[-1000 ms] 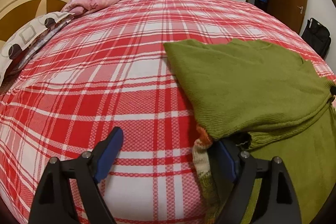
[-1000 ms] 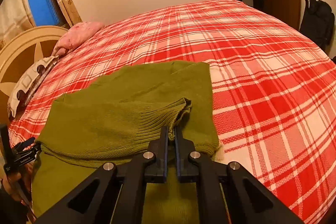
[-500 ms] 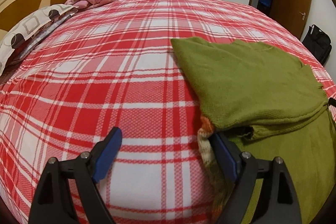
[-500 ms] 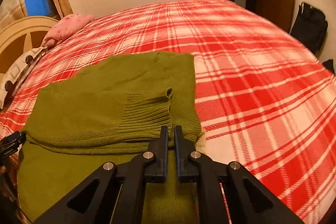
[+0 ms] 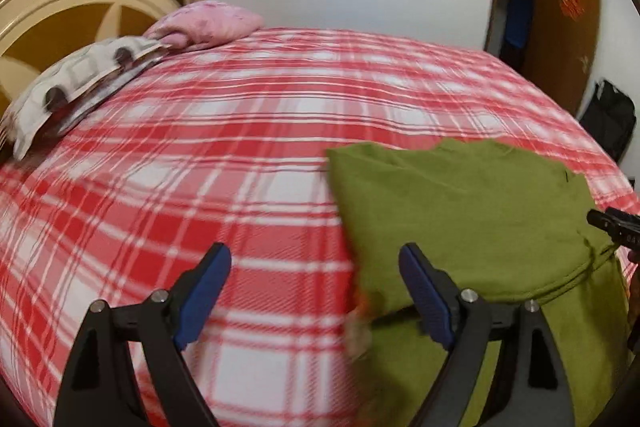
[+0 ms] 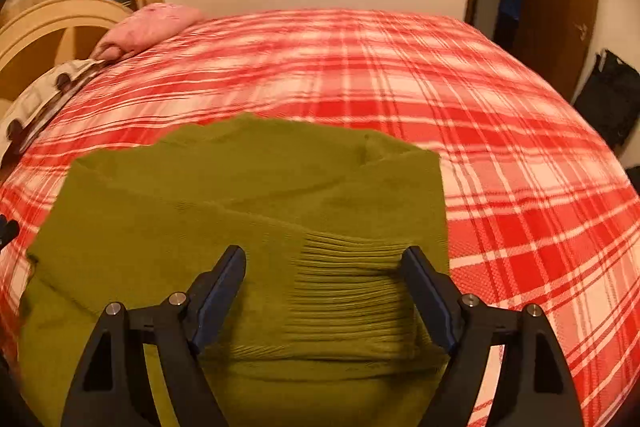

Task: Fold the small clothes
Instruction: 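Smooth the cuff flat onto the body and open the right tool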

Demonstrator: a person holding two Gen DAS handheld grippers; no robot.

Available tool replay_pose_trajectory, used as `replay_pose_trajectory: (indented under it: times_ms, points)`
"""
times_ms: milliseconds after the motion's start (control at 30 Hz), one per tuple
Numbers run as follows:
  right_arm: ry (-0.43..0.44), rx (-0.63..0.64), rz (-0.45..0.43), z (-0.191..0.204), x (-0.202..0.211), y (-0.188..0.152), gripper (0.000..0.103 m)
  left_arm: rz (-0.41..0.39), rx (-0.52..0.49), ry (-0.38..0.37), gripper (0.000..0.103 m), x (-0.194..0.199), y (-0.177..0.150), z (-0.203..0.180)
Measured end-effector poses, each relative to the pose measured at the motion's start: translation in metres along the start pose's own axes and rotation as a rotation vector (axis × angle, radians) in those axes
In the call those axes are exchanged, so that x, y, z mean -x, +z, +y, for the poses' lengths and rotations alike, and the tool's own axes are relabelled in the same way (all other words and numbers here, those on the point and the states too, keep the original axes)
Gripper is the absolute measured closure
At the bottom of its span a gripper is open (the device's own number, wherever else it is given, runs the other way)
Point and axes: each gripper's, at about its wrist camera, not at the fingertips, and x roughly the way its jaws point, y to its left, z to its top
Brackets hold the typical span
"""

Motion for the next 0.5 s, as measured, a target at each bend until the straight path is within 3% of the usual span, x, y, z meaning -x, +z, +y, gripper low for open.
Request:
replay_pose_trajectory:
  times_ms: [167,267,367,433,500]
  points:
    - [-0.015,-0.008,0.066,-0.010,-0.010,-0.013,0.024,0.129,-0.138,0.097,0.012,-0.040,-0.014,-0.020]
    - [-0.026,0.021,0.062,-0.011,-0.007,-0.025,0.024,0.119,-0.097,0.077,0.002,-0.036,-0.022,-0.006]
    - [-0.024,0.011,0.051,-0.013,-0.003,-0.024,0.024,0.117,-0.075,0.053,0.002,-0.032,-0.023,0.000]
    - [-0.037,0.008,-0.001,-0.010,0.009,-0.019,0.024,0.083,-0.074,0.060,0.002,-0.024,-0.020,-0.002]
    - [-0.018,0.023,-0.051,-0.002,0.021,-0.016,0.031,0.054,-0.048,0.069,0.002,-0.016,-0.018,-0.001]
